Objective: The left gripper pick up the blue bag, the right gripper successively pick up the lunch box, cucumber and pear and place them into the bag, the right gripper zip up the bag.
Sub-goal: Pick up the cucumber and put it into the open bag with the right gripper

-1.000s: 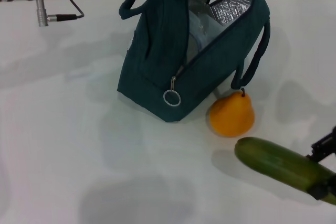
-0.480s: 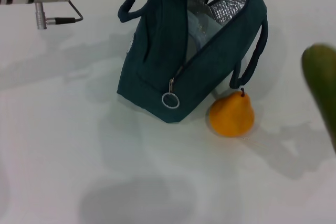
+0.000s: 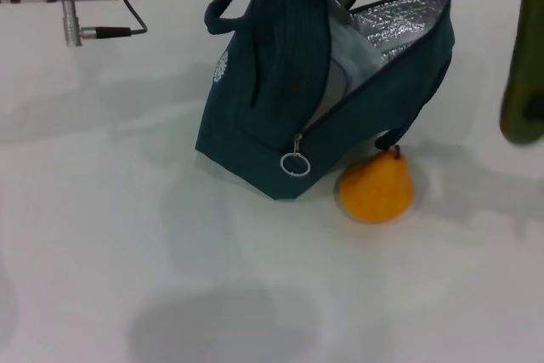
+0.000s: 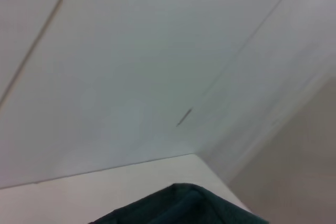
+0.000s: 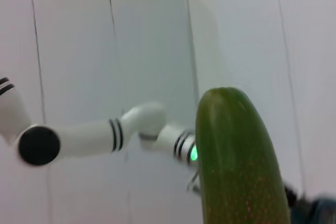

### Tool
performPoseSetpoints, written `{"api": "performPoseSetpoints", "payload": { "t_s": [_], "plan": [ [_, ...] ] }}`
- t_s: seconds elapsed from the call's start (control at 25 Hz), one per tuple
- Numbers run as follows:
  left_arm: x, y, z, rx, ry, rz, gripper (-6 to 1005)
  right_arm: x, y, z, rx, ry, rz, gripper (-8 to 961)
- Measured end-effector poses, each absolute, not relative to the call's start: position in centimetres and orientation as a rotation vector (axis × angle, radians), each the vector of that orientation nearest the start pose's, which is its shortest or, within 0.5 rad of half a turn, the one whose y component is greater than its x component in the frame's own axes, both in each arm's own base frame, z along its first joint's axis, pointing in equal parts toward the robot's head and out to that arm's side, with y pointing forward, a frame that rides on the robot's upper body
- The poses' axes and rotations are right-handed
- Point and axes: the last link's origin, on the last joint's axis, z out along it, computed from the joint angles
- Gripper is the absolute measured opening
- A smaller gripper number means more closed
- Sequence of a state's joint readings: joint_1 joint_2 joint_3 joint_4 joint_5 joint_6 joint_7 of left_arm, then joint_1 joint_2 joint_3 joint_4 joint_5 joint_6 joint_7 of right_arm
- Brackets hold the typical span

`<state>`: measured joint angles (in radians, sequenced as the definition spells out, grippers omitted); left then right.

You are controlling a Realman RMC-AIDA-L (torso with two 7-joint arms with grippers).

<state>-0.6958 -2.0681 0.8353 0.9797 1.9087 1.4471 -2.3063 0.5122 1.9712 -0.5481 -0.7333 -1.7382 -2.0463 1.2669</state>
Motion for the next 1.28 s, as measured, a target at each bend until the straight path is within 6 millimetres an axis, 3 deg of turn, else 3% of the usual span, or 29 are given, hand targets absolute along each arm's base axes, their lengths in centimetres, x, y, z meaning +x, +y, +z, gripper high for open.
{"api": "performPoseSetpoints", "payload": {
  "t_s": [0.28,0.6,1.08,1.28],
  "plan": [
    [-15.1,39.8,4.2,-2.567,-1.272,-0.853,73,21.8,32.4,6.6,-2.441,-0.166,1.215,640],
    [-15.0,39.6,4.1,-2.57,-1.305,-0.855,73,21.6,34.2,3.2,-2.402,-0.208,1.122,640],
    [-14.6,39.7,3.8,-2.583,-1.307,-0.867,73,20.5,34.1,-0.7,-2.336,-0.269,1.149,640],
    [-14.4,39.8,3.9,-2.585,-1.301,-0.875,74,20.6,34.1,-2.5,-2.328,-0.293,1.084,639]
  ]
}}
